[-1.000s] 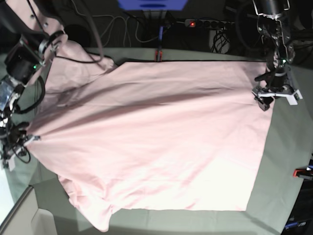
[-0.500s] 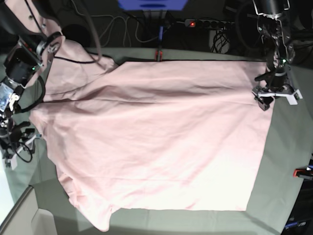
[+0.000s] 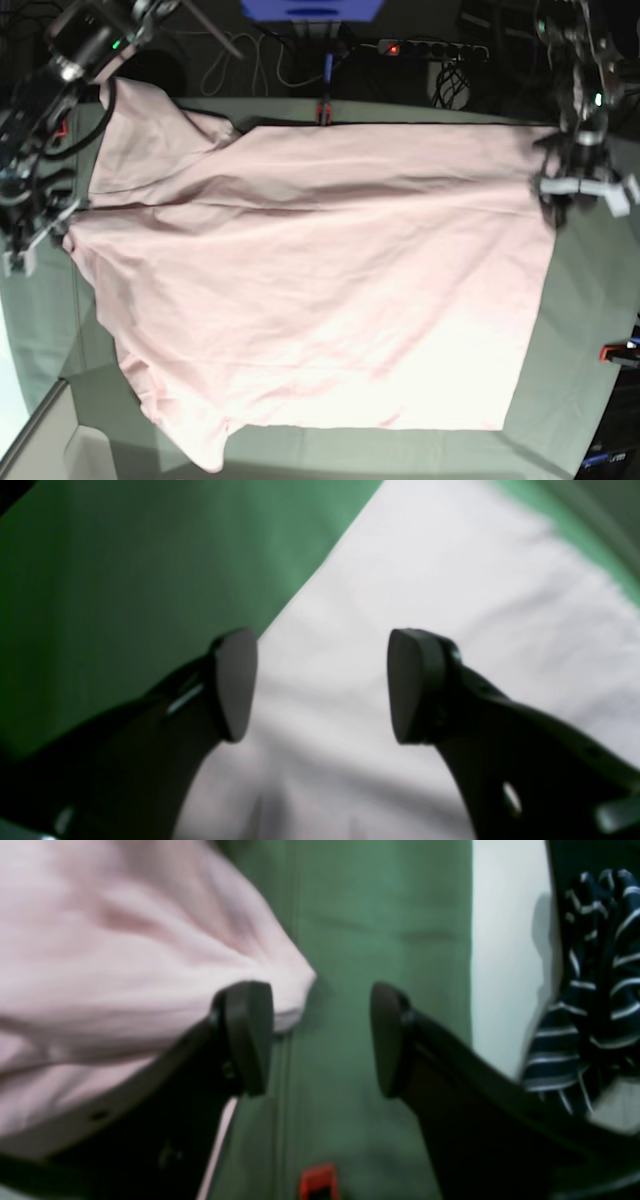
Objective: Layout the t-shirt on the table in an organized manner, then fold the t-shirt properly
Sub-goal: 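Drag the grasped fabric away from the left gripper to smooth it, then release the fabric and raise the right gripper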
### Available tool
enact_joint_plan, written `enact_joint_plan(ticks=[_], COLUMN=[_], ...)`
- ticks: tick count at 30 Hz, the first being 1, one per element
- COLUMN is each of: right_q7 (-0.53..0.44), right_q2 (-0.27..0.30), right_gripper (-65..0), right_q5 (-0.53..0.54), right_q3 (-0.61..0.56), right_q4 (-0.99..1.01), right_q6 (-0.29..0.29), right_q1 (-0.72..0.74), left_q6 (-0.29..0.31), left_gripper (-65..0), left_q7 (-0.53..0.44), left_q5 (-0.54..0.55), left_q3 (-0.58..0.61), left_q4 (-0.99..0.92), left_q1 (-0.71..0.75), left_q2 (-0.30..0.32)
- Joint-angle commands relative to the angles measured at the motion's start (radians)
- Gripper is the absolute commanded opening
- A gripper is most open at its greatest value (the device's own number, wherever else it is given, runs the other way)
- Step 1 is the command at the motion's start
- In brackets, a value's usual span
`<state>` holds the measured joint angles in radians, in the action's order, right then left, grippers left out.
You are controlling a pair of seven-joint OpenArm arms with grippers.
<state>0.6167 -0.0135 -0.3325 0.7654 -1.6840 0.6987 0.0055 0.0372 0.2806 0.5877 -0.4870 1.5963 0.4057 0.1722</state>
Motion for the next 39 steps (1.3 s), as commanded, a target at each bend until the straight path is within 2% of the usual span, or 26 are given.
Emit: enact_joint_plan(ticks=[1, 5, 9, 16, 25, 27, 30, 35, 37, 39], right_q7=[-0.024, -0.031, -0.033, -0.025, -0.028, -0.031, -0.027, -0.025, -0.025, -0.024], right_q2=[-0.007, -0.076, -0.108, -0.113, -0.113, -0.115, -0.115, -0.115, -0.115, -0.130], right_gripper=[-33.2, -33.2, -33.1, -33.5, -33.6, -33.6, -33.6, -33.6, -33.6, -33.6], right_q5=[0.014, 0.014, 0.014, 0.014, 0.014, 0.014, 0.014, 0.014, 0.014, 0.014], right_q3=[0.003, -0.002, -0.004, 0.003, 0.004, 0.004, 0.006, 0.041, 0.056, 0.082], right_q4=[-0.052, -0.150, -0.175, -0.176, -0.179, -0.179, -0.179, -0.179, -0.179, -0.179], right_q6=[-0.001, -0.001, -0.001, -0.001, -0.001, -0.001, -0.001, -0.001, -0.001, -0.001], right_q1=[-0.026, -0.118, -0.170, -0.184, -0.243, -0.250, -0.252, -0.252, -0.253, -0.253], left_q6=[0.003, 0.003, 0.003, 0.007, 0.007, 0.007, 0.007, 0.007, 0.007, 0.007], left_gripper=[-25.1, -25.1, -25.1, -25.1, -26.1, -30.4, -41.2, -47.9, -54.1, -64.3], left_q7=[-0.036, -0.036, -0.040, -0.036, -0.036, -0.036, -0.042, -0.042, -0.042, -0.037], left_q5=[0.004, 0.004, 0.004, -0.005, -0.005, -0.007, -0.002, -0.005, -0.005, -0.005], left_q3=[-0.031, -0.057, -0.059, -0.049, -0.039, -0.017, 0.029, 0.030, 0.032, 0.032], left_q4=[0.028, 0.016, -0.030, -0.245, -0.262, -0.262, -0.264, -0.256, -0.250, -0.251], left_q1=[0.020, 0.100, 0.134, 0.049, 0.040, 0.040, 0.040, 0.040, 0.043, 0.042], left_q2=[0.011, 0.008, 0.013, 0.019, 0.019, 0.042, 0.065, 0.065, 0.065, 0.065])
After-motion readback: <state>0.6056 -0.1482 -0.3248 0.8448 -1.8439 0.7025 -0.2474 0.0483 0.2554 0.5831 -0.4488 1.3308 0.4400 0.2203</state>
